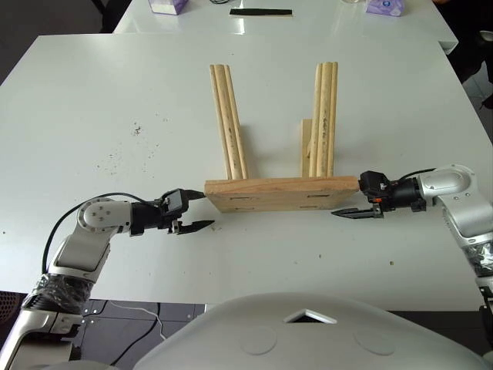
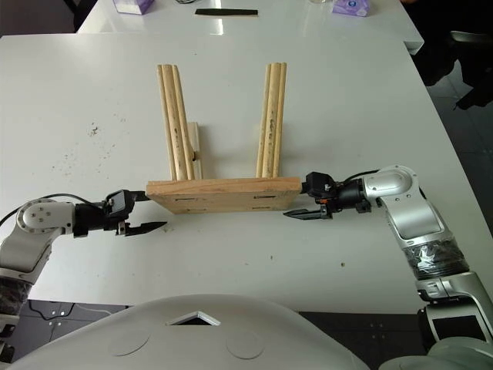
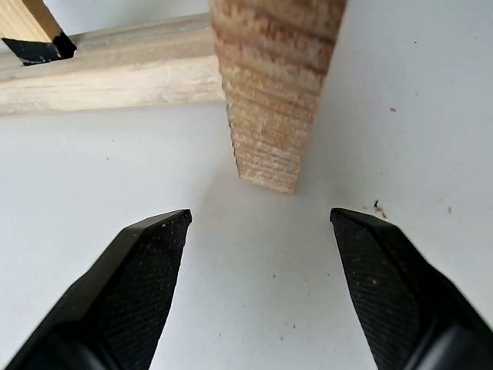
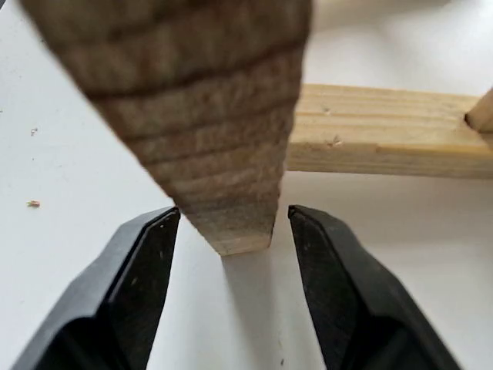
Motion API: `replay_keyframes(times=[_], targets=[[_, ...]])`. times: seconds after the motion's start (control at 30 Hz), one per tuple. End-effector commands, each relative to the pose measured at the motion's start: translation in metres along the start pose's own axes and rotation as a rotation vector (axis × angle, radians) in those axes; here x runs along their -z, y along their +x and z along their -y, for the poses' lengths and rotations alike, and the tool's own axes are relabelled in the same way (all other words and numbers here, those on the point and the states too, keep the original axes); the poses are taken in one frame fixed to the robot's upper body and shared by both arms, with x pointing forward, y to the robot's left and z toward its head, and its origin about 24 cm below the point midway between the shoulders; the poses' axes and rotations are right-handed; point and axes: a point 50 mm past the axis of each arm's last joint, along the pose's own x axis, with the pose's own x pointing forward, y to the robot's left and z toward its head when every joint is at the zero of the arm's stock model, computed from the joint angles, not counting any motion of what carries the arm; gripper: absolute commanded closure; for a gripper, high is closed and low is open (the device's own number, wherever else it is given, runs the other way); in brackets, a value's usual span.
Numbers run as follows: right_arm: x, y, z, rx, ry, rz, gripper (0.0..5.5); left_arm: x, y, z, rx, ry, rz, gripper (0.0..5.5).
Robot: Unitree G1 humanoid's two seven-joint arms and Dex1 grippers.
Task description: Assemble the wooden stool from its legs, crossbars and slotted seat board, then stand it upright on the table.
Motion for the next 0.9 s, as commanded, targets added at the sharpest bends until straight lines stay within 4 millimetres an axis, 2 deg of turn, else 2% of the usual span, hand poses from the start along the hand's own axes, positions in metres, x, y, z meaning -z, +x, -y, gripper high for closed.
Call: replay_keyframes(times=[0.03,0.3,0.37,0.57,0.77,0.9], targets=[[-0.002,0.005,0.002,-0.029,-0.004,-0.007,2.89,-0.004,0.005,-0.004,0.024,0.026,0.016,2.13],[0.000,0.018,0.006,-0.020,0.000,0.013,2.89,-0.008,0.017,-0.007,0.063,0.069,0.044,2.13],[0.000,0.021,0.010,-0.005,0.004,0.021,3.20,-0.007,0.020,-0.010,0.060,0.073,0.049,2.13],[-0.003,0.022,0.016,0.013,0.048,0.085,4.08,-0.002,0.015,-0.016,0.051,0.079,0.033,3.05],[-0.002,0.027,0.010,-0.020,0.059,0.101,4.08,-0.011,0.018,-0.023,0.015,0.068,0.081,3.93],[-0.005,0.027,0.011,-0.024,0.065,0.113,4.08,-0.021,0.019,-0.025,0.003,0.005,0.146,3.96]])
